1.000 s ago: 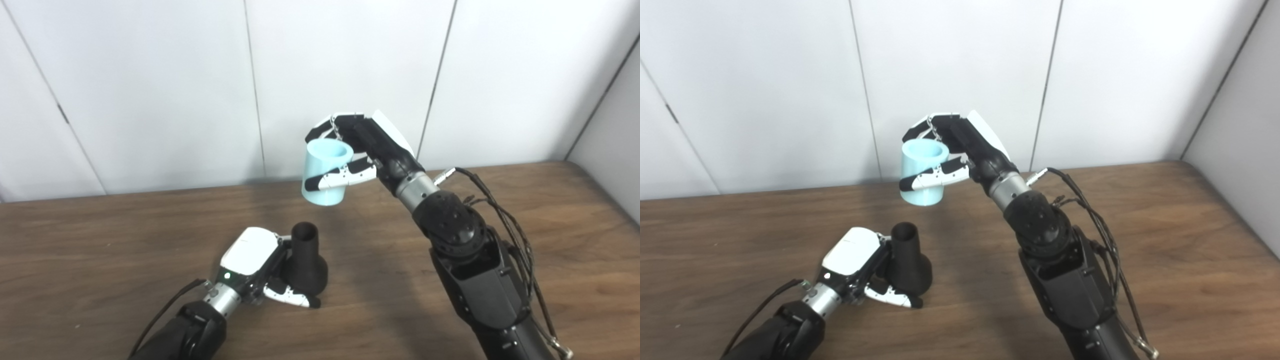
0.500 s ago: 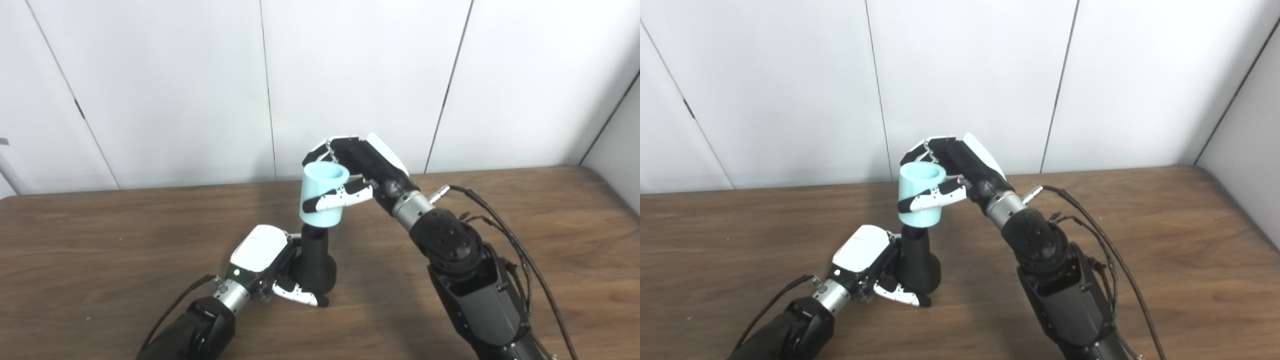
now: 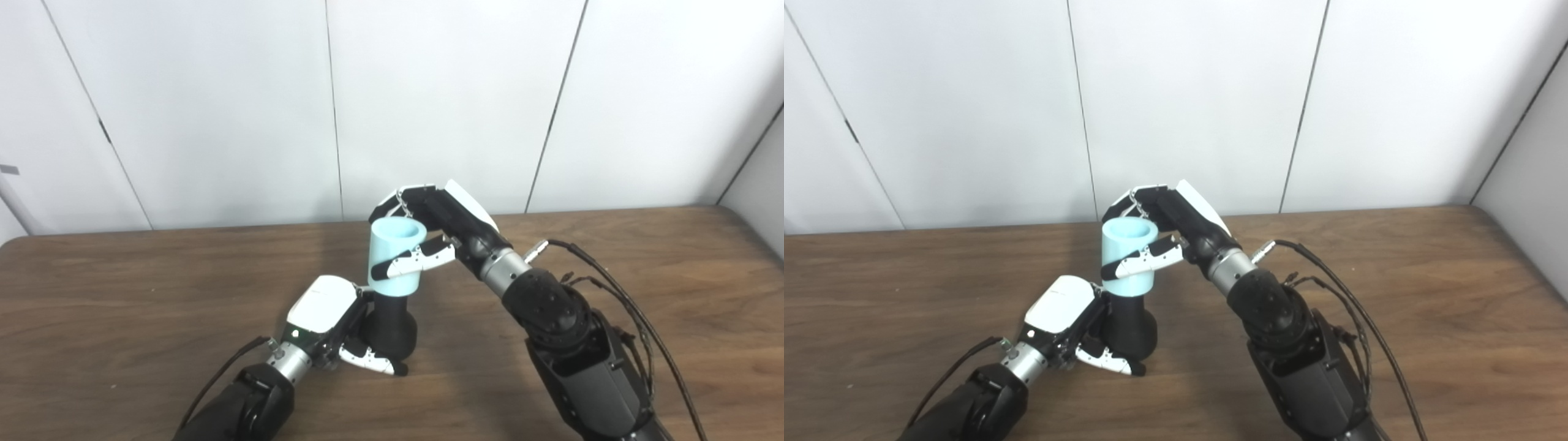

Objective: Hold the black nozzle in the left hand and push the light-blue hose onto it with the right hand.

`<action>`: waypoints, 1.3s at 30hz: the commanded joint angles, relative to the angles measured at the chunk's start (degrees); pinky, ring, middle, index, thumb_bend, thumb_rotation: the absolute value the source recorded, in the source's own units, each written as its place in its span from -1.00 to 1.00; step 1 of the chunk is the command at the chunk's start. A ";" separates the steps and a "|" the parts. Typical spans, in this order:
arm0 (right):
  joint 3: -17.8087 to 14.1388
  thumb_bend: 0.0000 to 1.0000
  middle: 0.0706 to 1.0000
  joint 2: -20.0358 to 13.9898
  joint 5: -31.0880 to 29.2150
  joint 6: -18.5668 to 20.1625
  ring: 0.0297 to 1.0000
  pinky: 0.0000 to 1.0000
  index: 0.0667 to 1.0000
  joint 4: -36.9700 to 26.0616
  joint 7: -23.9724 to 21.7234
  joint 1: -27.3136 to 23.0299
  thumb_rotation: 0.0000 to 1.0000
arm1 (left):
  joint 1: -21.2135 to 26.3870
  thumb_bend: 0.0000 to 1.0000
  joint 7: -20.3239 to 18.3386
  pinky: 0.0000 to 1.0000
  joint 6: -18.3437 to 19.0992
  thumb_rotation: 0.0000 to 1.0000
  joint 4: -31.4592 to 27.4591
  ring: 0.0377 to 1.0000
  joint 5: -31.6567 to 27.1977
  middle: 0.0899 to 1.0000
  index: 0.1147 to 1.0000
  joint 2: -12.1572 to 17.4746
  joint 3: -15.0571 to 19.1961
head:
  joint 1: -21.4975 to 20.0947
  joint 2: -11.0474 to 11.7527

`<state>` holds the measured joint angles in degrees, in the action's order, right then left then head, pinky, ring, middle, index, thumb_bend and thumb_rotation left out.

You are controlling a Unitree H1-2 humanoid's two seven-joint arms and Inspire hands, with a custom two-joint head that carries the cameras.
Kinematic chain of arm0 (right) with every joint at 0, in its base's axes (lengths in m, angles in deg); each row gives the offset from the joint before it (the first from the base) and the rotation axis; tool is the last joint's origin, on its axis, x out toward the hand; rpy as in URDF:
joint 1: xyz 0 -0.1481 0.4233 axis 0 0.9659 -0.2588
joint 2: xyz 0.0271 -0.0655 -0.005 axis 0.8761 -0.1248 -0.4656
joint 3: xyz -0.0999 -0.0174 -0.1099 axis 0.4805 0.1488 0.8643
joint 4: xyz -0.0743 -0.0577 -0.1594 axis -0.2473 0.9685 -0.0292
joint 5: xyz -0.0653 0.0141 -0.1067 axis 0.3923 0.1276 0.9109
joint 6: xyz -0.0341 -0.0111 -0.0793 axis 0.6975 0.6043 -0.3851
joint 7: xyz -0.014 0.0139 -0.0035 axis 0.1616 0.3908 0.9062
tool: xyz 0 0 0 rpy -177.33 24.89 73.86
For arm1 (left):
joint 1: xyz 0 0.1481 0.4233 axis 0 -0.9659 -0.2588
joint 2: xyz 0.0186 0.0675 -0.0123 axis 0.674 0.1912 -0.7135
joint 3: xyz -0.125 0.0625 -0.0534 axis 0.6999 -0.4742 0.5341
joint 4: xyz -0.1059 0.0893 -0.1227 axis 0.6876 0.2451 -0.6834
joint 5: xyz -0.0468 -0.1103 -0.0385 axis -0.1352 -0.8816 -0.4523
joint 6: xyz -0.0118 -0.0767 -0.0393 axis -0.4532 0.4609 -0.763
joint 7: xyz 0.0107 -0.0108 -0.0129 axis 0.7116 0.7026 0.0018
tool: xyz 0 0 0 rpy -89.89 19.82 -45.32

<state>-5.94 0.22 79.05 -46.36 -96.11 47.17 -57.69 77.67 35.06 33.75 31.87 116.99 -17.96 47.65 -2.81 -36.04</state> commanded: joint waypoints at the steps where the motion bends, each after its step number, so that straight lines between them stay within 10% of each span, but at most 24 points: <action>1: 0.58 0.02 -0.15 -0.82 0.92 -4.12 -0.27 -0.44 0.02 -0.44 -0.04 -1.11 -1.00 | -6.54 0.00 -5.82 -0.36 1.17 -1.00 3.33 -0.26 2.00 -0.24 -0.07 -0.96 -3.15 | 0.05 -0.21; 18: 2.50 0.03 -0.18 -2.12 4.44 -5.15 -0.26 -0.45 0.01 -0.99 -1.16 0.31 -1.00 | -6.68 0.00 -6.14 -0.36 1.07 -1.00 2.41 -0.26 1.98 -0.25 -0.07 -0.67 -3.00 | 0.86 -1.36; 28: 5.57 0.03 -0.13 -5.77 7.97 -29.71 -0.26 -0.40 -0.01 6.56 1.36 1.57 -1.00 | -7.13 0.00 -7.86 -0.37 2.35 -1.00 0.56 -0.28 1.90 -0.23 -0.06 -0.22 -3.06 | 1.10 -2.23; 39: 5.54 0.03 -0.11 -6.18 9.34 -31.88 -0.25 -0.37 -0.04 8.23 1.07 2.90 -1.00 | -7.26 -0.01 -9.02 -0.40 2.48 -1.00 -0.17 -0.32 1.02 -0.22 -0.04 -0.01 -2.94 | 0.97 -2.88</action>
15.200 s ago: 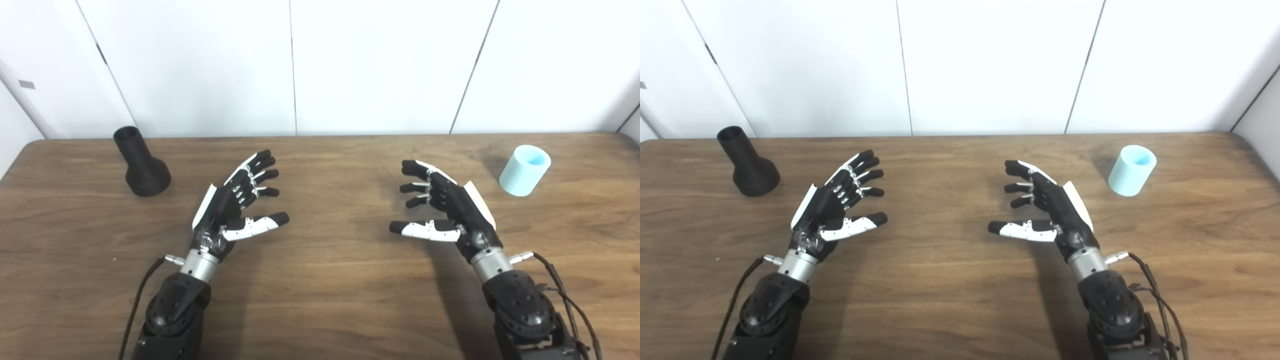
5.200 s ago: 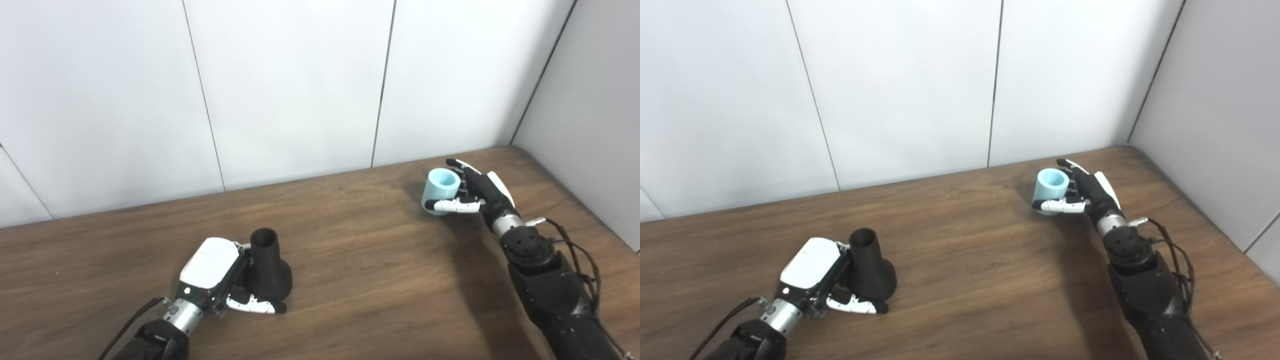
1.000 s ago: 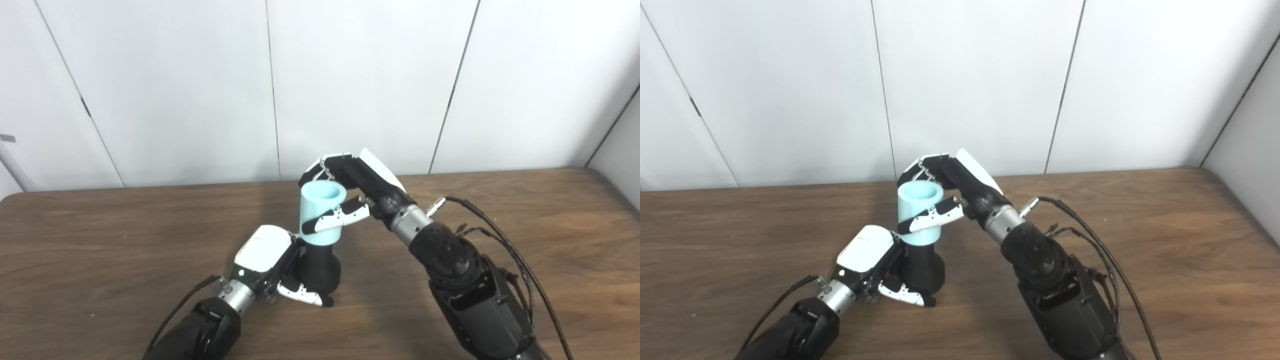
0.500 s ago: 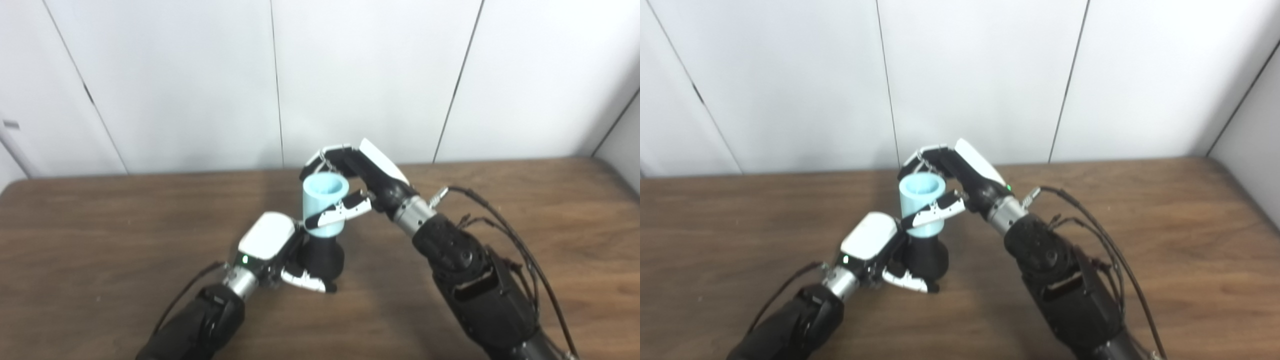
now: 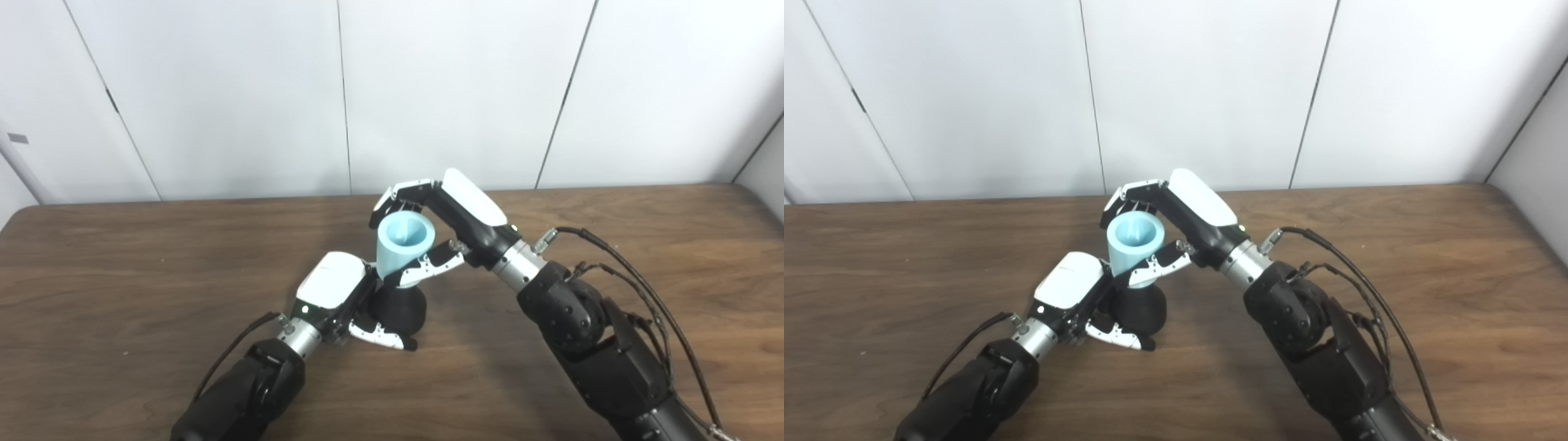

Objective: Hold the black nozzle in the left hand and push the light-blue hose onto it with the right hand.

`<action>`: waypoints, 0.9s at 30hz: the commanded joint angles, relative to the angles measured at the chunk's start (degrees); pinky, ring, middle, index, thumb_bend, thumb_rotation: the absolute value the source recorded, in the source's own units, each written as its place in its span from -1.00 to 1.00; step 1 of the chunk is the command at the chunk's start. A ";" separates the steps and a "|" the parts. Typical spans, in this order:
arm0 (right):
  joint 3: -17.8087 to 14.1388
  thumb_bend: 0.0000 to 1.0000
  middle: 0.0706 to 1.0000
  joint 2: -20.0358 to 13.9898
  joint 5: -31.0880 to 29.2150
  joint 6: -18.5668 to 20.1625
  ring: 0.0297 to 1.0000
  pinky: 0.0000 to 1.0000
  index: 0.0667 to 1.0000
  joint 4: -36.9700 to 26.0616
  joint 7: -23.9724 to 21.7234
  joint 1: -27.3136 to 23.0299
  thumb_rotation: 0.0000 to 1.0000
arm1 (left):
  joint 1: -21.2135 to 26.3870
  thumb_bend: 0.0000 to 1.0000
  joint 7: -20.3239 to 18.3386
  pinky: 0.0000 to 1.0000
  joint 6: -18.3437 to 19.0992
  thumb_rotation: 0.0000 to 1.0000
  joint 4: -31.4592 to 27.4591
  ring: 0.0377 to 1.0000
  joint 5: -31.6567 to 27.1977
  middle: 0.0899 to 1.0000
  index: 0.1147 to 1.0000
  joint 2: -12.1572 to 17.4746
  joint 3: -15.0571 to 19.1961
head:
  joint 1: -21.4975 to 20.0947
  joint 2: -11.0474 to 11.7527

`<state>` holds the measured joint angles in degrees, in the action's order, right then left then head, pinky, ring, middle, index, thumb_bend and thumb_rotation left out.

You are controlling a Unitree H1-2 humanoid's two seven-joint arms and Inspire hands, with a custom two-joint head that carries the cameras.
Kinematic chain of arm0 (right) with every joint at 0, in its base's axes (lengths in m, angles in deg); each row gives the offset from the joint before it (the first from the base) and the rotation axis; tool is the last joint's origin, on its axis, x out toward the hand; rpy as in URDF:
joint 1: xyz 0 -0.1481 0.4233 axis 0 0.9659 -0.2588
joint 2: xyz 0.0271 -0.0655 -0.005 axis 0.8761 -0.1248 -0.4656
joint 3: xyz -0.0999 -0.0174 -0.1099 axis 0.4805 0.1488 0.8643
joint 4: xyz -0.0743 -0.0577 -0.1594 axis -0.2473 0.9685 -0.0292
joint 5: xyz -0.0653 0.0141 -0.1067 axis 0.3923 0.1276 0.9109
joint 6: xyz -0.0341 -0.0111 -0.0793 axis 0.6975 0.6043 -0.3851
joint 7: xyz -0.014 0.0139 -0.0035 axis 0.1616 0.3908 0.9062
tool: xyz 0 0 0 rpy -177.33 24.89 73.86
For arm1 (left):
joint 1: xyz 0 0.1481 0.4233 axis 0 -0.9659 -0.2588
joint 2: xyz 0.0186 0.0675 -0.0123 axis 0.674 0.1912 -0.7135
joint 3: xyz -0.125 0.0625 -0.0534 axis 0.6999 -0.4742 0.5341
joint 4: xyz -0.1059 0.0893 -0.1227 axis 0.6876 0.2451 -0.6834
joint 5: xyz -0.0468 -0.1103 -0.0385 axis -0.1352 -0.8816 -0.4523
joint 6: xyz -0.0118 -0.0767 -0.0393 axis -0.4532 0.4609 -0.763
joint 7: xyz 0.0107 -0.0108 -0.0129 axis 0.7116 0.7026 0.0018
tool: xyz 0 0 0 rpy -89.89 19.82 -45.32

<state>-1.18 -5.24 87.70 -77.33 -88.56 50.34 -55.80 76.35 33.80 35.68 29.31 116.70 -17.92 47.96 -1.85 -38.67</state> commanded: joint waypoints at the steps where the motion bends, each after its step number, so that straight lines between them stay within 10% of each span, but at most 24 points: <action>1: 0.71 0.03 -0.11 -0.78 0.56 -1.28 -0.25 -0.37 -0.04 0.85 -1.98 1.11 -1.00 | -5.94 -0.01 -8.02 -0.41 0.62 -1.00 2.16 -0.32 1.24 -0.22 -0.04 -0.01 -3.26 | 0.07 -0.32; 8: 0.08 0.03 -0.13 -0.42 0.68 -0.06 -0.26 -0.38 -0.04 1.75 -1.34 2.60 -1.00 | -6.03 0.00 -8.00 -0.37 0.69 -1.00 1.67 -0.28 1.58 -0.22 -0.05 0.18 -3.31 | 0.35 -0.55; 20: 0.72 0.02 -0.17 3.64 0.94 21.75 -0.30 -0.45 0.04 0.54 -6.26 3.21 -1.00 | -6.02 0.00 -8.14 -0.33 0.46 -1.00 1.41 -0.26 1.61 -0.21 -0.06 0.36 -3.12 | 0.60 -0.84; 27: 2.52 0.02 -0.17 3.12 0.44 23.63 -0.30 -0.44 0.03 0.91 -6.60 3.17 -1.00 | -5.85 0.00 -7.94 -0.37 0.20 -1.00 1.37 -0.28 2.08 -0.21 -0.05 0.29 -3.40 | 0.95 -1.11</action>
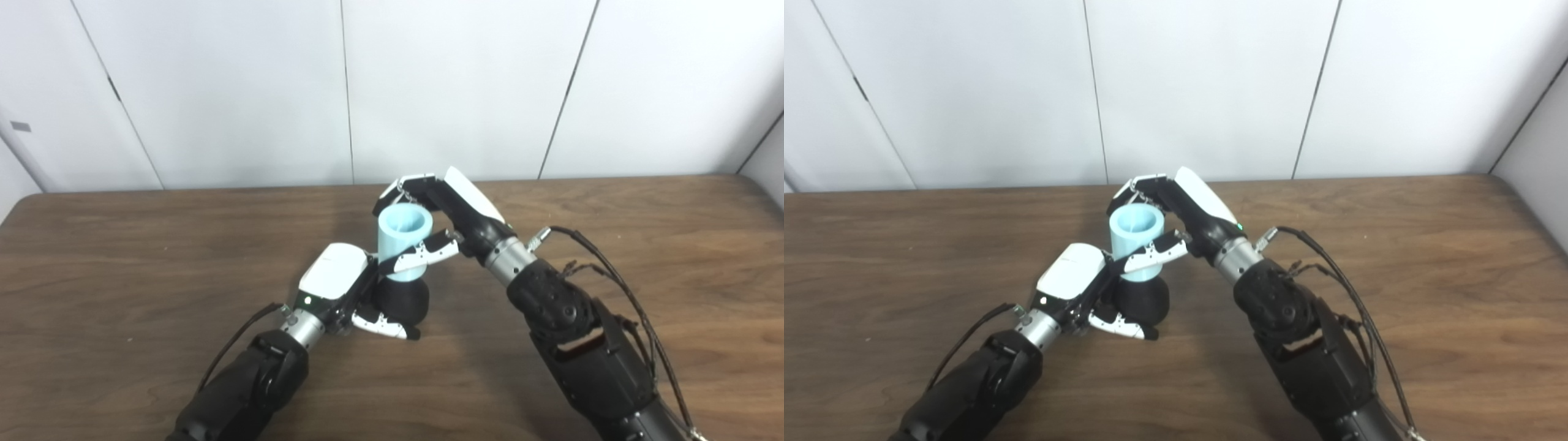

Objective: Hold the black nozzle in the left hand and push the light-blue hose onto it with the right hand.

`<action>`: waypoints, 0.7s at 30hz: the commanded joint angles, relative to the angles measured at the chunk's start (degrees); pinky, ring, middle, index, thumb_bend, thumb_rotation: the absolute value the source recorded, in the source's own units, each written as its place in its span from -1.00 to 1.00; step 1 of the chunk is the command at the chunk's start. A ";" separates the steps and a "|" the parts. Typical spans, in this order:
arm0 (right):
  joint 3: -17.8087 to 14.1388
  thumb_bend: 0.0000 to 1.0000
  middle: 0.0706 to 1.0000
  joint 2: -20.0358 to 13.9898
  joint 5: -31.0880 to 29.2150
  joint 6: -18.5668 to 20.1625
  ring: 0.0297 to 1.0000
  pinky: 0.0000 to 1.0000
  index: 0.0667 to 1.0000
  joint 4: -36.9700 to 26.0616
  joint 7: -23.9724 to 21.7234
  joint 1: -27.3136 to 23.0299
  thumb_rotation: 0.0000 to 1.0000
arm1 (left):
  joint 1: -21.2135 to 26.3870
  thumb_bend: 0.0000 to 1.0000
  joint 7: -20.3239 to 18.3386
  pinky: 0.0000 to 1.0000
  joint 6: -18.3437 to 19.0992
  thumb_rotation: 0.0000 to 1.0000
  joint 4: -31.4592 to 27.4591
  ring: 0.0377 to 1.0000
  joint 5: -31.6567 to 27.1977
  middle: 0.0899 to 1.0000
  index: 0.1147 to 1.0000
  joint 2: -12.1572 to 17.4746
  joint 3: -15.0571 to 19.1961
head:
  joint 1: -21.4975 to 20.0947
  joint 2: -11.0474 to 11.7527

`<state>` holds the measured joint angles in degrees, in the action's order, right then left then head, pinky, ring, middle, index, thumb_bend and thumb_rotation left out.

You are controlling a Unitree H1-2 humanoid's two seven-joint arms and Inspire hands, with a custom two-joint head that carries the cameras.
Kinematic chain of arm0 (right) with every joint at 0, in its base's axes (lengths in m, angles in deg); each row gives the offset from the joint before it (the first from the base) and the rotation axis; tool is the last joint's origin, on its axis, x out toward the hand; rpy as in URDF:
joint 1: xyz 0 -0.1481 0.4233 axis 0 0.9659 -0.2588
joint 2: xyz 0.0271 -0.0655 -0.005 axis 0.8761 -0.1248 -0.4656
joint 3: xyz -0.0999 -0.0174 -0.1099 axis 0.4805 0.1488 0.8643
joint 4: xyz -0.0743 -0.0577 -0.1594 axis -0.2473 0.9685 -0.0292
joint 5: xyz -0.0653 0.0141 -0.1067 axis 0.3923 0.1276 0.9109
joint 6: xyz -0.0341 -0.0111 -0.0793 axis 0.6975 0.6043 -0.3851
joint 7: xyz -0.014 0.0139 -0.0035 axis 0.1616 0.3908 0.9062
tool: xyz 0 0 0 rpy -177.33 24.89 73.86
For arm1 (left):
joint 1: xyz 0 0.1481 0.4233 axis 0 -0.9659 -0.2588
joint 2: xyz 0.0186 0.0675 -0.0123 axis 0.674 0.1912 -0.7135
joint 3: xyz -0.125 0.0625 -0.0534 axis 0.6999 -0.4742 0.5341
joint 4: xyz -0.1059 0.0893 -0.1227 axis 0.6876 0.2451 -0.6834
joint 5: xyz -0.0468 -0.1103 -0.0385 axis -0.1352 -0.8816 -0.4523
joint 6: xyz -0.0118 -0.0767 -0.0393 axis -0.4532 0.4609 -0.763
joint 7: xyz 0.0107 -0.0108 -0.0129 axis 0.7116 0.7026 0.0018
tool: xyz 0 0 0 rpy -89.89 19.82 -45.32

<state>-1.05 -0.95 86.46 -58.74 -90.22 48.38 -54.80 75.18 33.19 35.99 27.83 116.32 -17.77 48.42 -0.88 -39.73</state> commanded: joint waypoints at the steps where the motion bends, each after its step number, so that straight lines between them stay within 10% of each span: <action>1: 2.55 0.02 -0.18 -1.30 1.64 5.03 -0.30 -0.45 0.02 2.57 -4.71 2.17 -1.00 | -4.64 0.00 -7.25 -0.35 -0.07 -1.00 2.87 -0.27 2.65 -0.21 -0.05 0.14 -3.96 | 0.05 -0.12; 18: 2.90 0.02 -0.15 -3.87 -0.65 1.67 -0.29 -0.42 0.04 -1.52 -4.50 3.62 -1.00 | -4.87 0.00 -7.87 -0.33 0.35 -1.00 3.05 -0.27 1.51 -0.19 -0.07 0.09 -3.35 | 0.03 -0.22; 21: 2.01 0.05 -0.03 -4.24 -1.96 -1.11 -0.21 -0.28 0.29 -2.75 -3.34 4.84 -1.00 | -4.80 0.00 -7.72 -0.31 0.10 -1.00 3.37 -0.26 1.54 -0.18 -0.07 0.08 -3.32 | -0.06 -0.07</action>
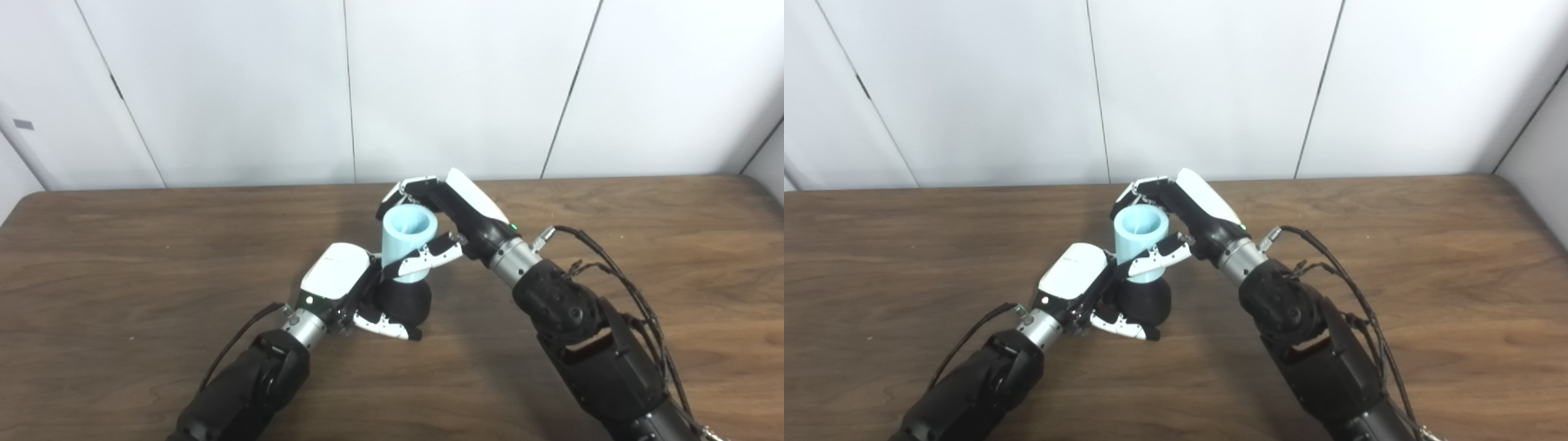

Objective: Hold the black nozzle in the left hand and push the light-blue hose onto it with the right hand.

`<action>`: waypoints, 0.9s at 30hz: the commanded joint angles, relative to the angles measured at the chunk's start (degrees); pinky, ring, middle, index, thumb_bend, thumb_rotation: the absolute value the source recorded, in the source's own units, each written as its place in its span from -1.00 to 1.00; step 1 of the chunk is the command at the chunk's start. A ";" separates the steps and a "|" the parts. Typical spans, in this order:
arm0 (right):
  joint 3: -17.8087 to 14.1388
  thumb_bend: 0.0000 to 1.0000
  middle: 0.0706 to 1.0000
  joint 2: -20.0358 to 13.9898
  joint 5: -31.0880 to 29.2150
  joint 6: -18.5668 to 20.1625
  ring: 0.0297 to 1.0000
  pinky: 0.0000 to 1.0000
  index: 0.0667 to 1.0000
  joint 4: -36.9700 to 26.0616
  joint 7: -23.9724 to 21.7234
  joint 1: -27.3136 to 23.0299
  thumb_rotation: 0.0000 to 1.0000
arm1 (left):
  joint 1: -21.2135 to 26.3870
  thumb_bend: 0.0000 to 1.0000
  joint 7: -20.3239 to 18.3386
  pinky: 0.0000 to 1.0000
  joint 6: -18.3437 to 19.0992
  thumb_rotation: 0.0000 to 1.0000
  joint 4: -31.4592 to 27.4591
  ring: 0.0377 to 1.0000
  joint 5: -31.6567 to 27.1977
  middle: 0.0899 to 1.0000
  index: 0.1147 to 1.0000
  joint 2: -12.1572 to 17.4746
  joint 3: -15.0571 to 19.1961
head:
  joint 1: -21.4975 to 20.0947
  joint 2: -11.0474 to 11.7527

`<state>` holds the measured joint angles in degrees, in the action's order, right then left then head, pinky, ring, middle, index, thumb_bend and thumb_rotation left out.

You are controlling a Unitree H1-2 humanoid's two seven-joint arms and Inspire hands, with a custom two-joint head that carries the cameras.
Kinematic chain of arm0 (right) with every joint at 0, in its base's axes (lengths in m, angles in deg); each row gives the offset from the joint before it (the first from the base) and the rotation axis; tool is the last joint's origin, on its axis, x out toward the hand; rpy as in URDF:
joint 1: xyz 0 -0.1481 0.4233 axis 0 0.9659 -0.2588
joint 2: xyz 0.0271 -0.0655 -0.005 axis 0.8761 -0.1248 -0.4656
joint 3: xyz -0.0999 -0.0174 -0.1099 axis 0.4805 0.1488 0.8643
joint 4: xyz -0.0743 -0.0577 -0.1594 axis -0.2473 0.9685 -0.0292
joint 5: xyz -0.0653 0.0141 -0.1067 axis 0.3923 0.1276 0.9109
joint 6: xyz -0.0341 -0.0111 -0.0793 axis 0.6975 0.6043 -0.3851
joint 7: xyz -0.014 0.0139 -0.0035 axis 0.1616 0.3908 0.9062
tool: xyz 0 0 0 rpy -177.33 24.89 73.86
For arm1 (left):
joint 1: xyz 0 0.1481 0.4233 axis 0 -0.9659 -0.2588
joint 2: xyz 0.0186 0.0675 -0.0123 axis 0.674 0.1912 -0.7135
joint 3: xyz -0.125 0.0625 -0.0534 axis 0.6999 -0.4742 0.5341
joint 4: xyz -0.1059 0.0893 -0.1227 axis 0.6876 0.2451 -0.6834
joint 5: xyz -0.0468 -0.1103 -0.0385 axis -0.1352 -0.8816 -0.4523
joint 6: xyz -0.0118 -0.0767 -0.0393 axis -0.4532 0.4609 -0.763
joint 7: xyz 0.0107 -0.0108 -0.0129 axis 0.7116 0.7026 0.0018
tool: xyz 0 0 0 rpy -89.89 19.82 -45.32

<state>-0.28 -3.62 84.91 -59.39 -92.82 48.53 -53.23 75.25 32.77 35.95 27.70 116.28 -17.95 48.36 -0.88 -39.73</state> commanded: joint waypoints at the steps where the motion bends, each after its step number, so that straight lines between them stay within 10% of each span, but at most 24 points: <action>1: 1.11 0.39 0.25 -1.61 -0.04 0.07 0.06 -0.08 0.54 -0.98 -3.27 3.70 -0.85 | -4.81 0.00 -7.09 -0.31 -0.07 -1.00 3.81 -0.25 1.55 -0.17 -0.07 0.24 -3.21 | -0.12 0.01; 5: 0.27 0.84 0.79 -0.98 0.46 0.93 0.59 0.28 0.97 -3.29 -2.03 5.20 -0.50 | -4.72 0.00 -7.16 -0.32 -0.24 -1.00 4.14 -0.27 1.41 -0.18 -0.06 0.23 -3.09 | -0.09 0.04; 12: -1.11 0.92 0.98 -0.67 1.08 3.62 0.94 0.63 1.00 -5.57 -3.38 6.08 -0.31 | -4.64 0.00 -7.11 -0.29 -0.02 -1.00 3.87 -0.25 1.88 -0.18 -0.08 0.43 -3.33 | -0.19 0.00; 27: -9.92 1.00 1.00 5.98 -1.85 4.50 1.00 0.54 1.00 -6.07 1.59 6.84 -0.31 | -4.51 0.00 -7.22 -0.32 0.46 -1.00 4.30 -0.27 2.29 -0.19 -0.07 0.09 -3.81 | -0.12 -0.15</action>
<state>-8.75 2.57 83.70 -52.50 -97.43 47.80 -44.32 75.44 32.68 36.00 27.81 116.11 -17.90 48.20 -0.97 -39.81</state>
